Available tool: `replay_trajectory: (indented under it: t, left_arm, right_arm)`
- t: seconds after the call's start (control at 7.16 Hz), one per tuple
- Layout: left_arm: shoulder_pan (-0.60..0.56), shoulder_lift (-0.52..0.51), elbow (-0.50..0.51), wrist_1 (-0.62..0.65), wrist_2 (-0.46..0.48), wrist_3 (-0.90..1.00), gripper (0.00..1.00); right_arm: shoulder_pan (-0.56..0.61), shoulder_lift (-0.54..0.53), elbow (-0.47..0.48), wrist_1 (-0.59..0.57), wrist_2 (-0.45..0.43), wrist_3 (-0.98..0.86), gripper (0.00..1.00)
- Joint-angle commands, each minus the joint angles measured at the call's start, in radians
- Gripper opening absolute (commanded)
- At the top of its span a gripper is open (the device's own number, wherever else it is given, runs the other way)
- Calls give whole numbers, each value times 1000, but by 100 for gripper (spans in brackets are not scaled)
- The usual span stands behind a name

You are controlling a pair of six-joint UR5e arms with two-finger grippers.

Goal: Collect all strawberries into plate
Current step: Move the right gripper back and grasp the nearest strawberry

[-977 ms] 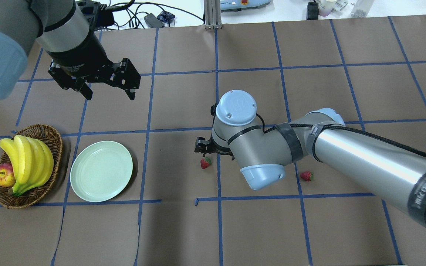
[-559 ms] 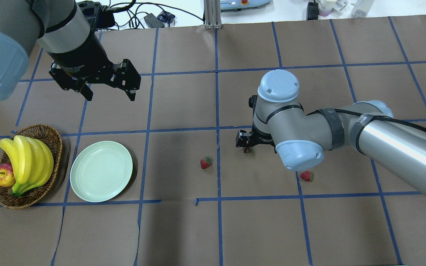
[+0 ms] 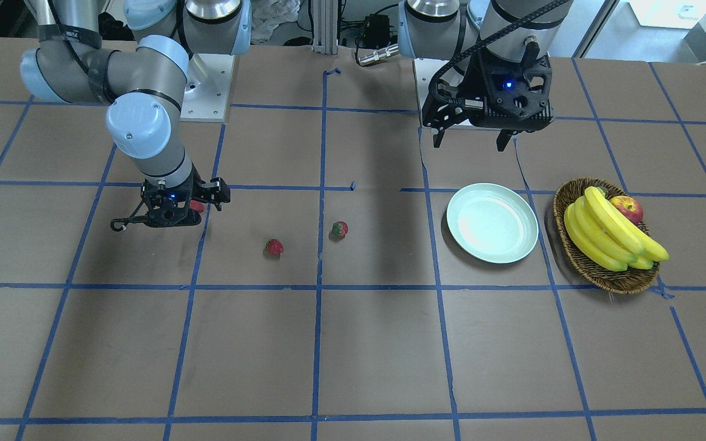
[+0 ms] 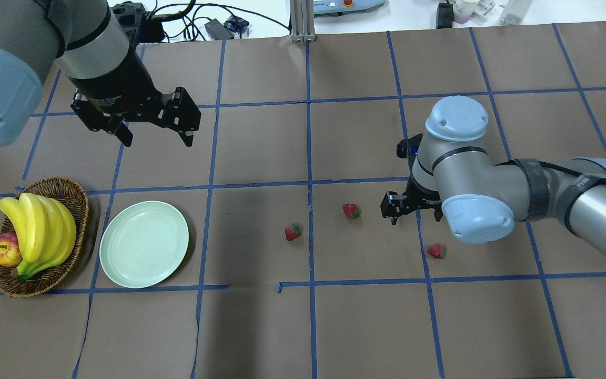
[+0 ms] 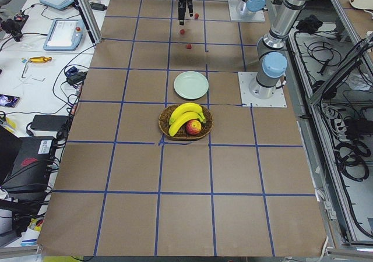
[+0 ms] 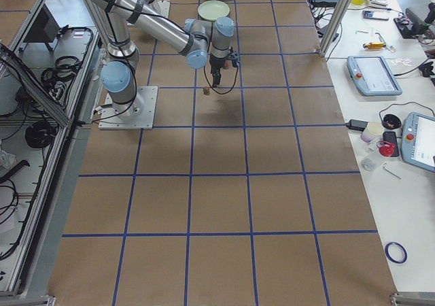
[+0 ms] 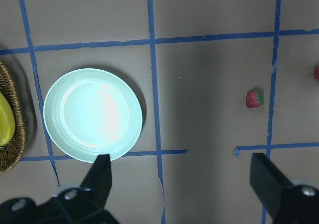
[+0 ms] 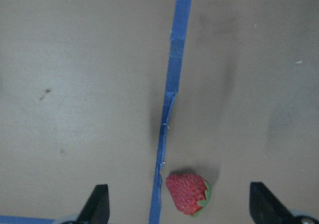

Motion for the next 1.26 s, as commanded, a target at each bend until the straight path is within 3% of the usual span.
replay_trajectory:
  t: [0.0, 0.14, 0.28, 0.42, 0.7, 0.84, 0.98, 1.12]
  left_arm:
    - [0, -1, -3, 0, 0, 0, 100]
    - [-2, -1, -3, 0, 0, 0, 100]
    - [0, -1, -3, 0, -2, 0, 100]
    - [-2, -1, -3, 0, -2, 0, 100]
    - [-2, -1, -3, 0, -2, 0, 100]
    - [-2, -1, -3, 0, -2, 0, 100]
    - [-2, -1, -3, 0, -2, 0, 100]
    - [-2, -1, -3, 0, 0, 0, 100]
  right_arm:
    - [-18, -7, 67, -34, -8, -32, 100]
    - [-21, -7, 72, -40, -8, -32, 93]
    - [-25, -6, 80, -40, -8, -33, 78]
    - [-41, -2, 92, -44, -7, -35, 56]
    - [-53, 1, 93, -49, -7, -65, 55]
    - [-53, 1, 90, -51, -4, -65, 43]
    - [-53, 1, 92, -61, -2, -64, 19]
    - [-53, 1, 90, -81, 8, -59, 0]
